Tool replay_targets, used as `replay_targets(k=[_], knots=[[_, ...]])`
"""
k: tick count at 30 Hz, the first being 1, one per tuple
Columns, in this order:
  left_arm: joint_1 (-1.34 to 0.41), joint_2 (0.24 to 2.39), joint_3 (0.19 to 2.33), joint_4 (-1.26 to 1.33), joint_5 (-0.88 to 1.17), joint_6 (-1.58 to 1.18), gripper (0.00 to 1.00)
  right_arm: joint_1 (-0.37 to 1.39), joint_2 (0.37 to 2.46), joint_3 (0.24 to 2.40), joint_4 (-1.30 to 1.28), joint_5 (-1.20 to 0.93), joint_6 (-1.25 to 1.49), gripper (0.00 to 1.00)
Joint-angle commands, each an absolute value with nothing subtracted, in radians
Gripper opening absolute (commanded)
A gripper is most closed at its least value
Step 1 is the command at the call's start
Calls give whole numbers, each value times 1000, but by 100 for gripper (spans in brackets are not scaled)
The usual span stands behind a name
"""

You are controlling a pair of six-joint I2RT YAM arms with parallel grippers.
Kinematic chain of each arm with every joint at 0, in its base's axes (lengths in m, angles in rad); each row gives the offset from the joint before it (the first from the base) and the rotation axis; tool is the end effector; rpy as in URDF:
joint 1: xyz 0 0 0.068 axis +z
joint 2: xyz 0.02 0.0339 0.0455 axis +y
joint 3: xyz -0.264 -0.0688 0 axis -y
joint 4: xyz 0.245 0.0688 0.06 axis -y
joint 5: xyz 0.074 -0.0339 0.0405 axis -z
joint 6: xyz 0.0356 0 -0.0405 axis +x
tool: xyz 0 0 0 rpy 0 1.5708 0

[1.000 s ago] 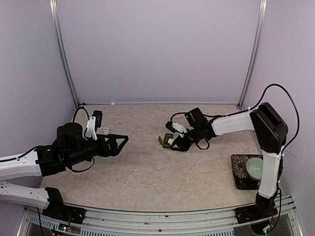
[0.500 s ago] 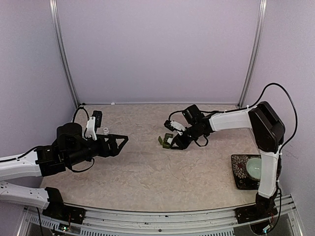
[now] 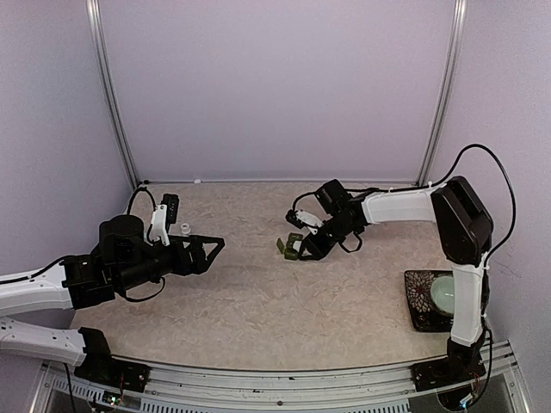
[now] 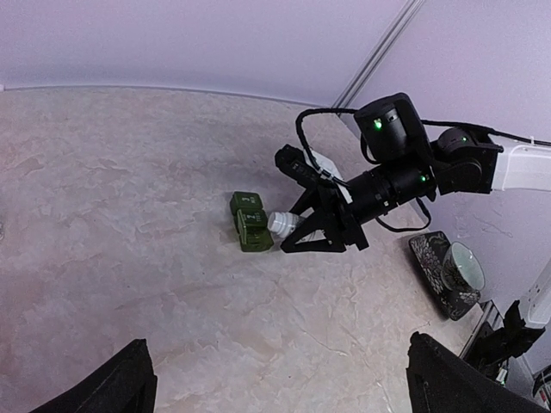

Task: Sort the pills into containers
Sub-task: Pour the pill into the pill container.

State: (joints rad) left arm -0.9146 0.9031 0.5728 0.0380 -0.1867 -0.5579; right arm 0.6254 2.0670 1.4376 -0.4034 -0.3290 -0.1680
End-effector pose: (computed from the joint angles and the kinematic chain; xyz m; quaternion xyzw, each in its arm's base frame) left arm 0.1346 -0.1640 0.2667 0.0870 0.7962 -0.3434 0.4904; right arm 0.3453 0.2635 0.1575 -0.4076 0.8604 0.2132 0.2196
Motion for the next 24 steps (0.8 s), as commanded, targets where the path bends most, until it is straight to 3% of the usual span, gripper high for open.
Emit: replay_targets(k=[1,24], knots=[[-904,896,566,71,-174,-561,99,633,2097,1496,-485,-300,-178,5],[-902,884,557,69,-170,-565,99,682,2159,1641,-645,-224,-160,5]])
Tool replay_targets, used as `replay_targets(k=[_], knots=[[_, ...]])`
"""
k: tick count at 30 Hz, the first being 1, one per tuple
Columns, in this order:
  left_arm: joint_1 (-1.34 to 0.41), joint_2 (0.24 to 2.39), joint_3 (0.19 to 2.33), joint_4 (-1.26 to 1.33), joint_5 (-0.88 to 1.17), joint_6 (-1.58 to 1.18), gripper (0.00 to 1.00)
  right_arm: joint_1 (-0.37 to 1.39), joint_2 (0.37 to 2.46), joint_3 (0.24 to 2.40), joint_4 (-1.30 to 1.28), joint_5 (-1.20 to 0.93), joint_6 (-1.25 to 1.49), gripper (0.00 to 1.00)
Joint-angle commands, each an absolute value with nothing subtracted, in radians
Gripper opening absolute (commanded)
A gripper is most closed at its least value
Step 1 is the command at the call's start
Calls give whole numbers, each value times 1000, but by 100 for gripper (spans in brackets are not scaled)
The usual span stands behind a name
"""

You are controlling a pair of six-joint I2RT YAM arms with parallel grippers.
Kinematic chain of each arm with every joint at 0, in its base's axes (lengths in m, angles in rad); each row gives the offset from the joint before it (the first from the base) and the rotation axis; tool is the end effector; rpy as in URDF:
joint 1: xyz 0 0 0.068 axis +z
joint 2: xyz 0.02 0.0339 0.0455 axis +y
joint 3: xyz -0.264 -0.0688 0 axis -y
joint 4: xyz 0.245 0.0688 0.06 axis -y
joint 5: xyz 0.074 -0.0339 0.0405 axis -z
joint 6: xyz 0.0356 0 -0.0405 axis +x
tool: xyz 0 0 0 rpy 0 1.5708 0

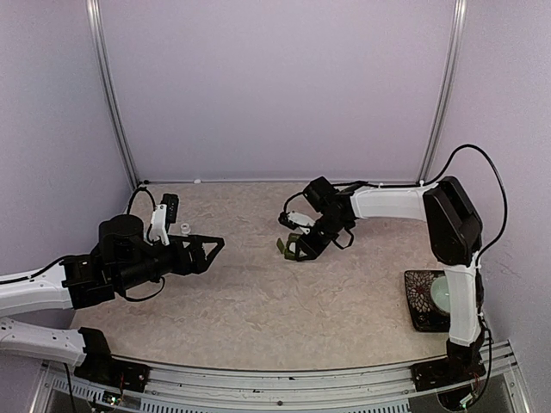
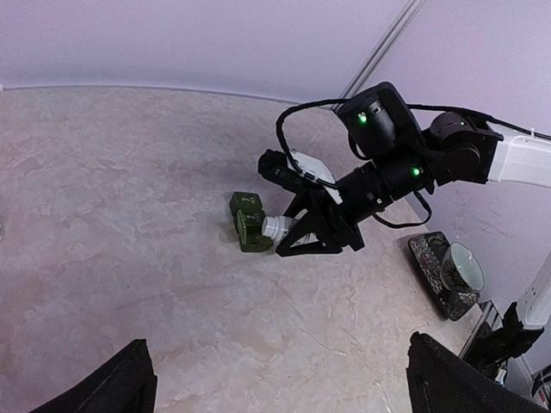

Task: Sort the pills into containers
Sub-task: Pour the pill into the pill container.

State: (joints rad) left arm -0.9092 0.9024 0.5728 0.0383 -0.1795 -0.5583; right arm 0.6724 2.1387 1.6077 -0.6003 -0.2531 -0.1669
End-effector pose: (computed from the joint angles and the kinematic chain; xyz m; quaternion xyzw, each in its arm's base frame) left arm 0.1353 -0.1634 0.2669 0.0868 0.7961 -0.3448 0.4897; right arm 0.3463 0.2871 0.1656 -0.4196 0.8729 0.1733 0.1786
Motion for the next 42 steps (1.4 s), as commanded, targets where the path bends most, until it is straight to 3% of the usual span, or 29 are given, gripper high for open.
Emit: replay_targets(k=[1,42], knots=[[-902,882,556,69,-170,-565,99,684,2161,1647,-654,-221,-160,5],[-894,857,516,84,-172,-575,99,732,2231,1824,-854,-95,-157,6]])
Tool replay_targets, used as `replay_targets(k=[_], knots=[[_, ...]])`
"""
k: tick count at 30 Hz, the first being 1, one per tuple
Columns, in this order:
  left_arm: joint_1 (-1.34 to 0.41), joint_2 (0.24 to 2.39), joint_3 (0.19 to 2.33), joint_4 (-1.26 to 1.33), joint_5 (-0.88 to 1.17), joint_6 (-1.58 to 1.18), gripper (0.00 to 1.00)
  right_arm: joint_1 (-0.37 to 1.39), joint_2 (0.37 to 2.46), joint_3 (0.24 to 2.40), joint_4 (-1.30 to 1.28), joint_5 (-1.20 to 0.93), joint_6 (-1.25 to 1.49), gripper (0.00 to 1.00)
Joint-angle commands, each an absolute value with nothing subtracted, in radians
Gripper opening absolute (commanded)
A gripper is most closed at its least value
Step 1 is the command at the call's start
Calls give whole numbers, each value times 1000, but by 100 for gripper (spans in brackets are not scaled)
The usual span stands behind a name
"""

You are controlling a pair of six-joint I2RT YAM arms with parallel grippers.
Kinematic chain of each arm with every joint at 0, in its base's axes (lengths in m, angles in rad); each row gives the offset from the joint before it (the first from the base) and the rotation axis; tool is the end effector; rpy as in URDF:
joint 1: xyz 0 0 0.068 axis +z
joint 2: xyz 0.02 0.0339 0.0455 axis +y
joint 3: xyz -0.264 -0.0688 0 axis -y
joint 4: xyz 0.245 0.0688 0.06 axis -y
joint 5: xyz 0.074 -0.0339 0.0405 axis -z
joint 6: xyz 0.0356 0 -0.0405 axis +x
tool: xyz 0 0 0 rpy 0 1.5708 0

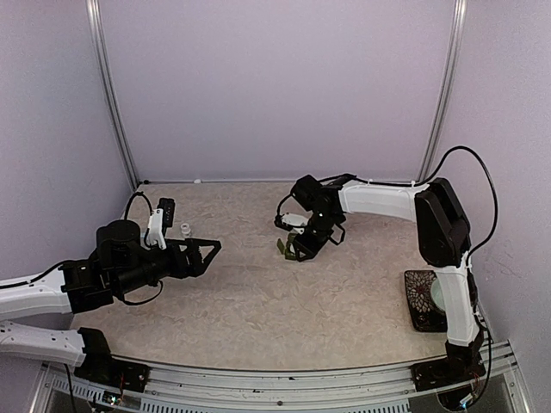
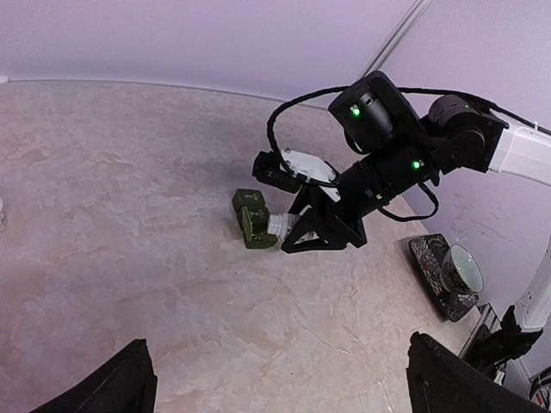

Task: Sort the pills into containers
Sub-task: Pour the pill into the pill container.

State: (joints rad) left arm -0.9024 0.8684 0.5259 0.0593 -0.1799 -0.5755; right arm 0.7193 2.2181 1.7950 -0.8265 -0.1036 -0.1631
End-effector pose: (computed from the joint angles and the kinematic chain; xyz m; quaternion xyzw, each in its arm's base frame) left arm 0.1321 -0.1570 0.2588 0.0764 0.7947 -0.3495 0.4903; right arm 0.3450 0.3070 0.1744 -0.4285 0.8879 0.0930 0.1395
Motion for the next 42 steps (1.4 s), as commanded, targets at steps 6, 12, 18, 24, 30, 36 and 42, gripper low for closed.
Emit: replay_targets(k=[6,12,18,24,30,36,42], knots=[[-894,856,516,85,-171,-578,99,732,2210,1792,-816,-94,-160,6],[-894,853,516,80,-171,-580,99,732,2192,1753,-784,-100,-163,6],[-894,856,520,84,-167,-583,99,732,2182,1743,-765,-99,-163,5],[-894,859,524,83,-166,-582,99,732,2167,1736,-750,-106,-163,6],[-894,863,530,83,-166,-579,99,732,2115,1675,-684,-118,-153,5],[-894,872,537,86,-161,-579,99,732,2063,1601,-594,-124,-146,5],[-894,877,551,78,-160,-574,99,732,2010,1500,-478,-156,-139,5]])
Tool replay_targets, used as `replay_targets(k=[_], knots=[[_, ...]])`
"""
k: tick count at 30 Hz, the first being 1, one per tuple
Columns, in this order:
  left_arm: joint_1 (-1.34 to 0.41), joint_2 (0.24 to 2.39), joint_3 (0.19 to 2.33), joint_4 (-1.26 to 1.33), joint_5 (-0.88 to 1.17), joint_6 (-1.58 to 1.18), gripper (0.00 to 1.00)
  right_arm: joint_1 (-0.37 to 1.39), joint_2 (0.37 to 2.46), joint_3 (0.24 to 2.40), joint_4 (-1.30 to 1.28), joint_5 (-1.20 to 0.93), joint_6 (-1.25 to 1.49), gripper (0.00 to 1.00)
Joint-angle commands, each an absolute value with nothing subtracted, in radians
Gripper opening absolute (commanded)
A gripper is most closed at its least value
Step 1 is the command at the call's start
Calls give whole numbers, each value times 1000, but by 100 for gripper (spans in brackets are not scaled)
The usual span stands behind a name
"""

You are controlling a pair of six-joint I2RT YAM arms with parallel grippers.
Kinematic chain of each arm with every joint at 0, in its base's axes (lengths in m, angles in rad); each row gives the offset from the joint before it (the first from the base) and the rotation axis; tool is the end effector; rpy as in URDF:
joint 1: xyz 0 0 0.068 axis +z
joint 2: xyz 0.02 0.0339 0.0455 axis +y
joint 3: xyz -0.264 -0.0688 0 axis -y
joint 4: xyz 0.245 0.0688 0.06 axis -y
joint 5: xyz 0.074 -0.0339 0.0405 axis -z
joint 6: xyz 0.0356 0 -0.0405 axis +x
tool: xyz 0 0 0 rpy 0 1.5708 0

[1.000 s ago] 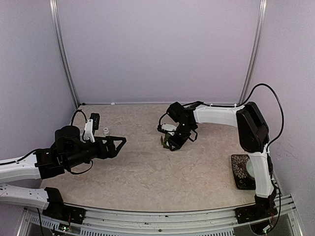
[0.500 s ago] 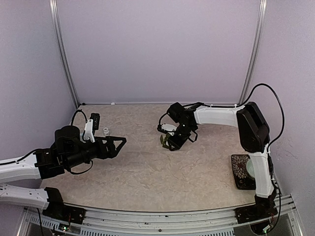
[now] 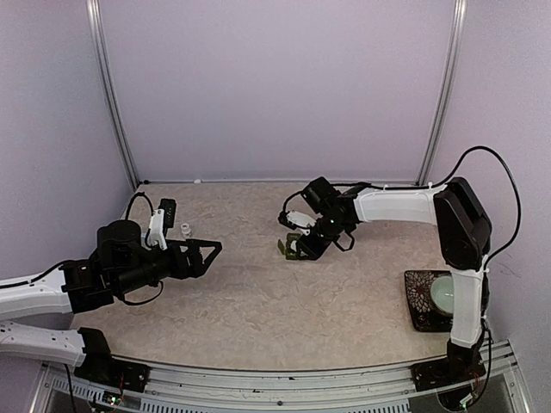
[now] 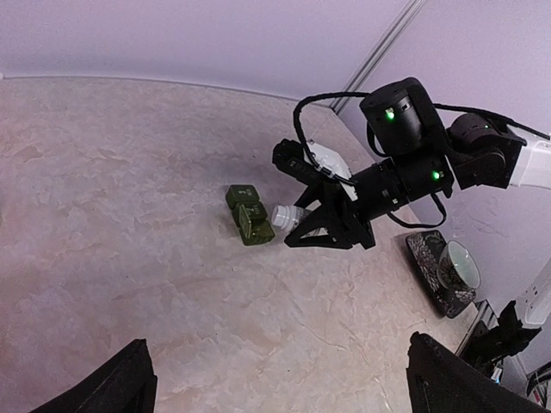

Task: Sort the pills into containers
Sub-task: Pour the pill into the pill container, then pass from the right arm to the left

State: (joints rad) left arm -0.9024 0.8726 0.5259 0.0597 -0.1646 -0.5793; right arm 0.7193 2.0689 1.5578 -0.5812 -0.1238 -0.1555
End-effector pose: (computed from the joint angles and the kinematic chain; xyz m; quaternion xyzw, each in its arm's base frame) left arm 0.1321 -0.1579 0.2580 0.0798 0.7958 -0.3541 0.4847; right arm 0.3277 0.2929 0.1809 -0.4240 0.8722 0.1235 0.2105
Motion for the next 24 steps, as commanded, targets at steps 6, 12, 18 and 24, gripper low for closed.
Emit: replay_targets(k=[6,12,18,24], knots=[[-894,876,554,75,-159,-575,99,732,1923,1350,-309,-200,-138,5],[-894,879,554,78,-155,-580,99,732,1830,1175,-54,-232,-131,5],[-894,882,551,86,-146,-582,99,732,1748,983,235,-276,-108,5],[-897,886,546,116,-110,-585,99,764,1613,747,638,-274,-54,4]])
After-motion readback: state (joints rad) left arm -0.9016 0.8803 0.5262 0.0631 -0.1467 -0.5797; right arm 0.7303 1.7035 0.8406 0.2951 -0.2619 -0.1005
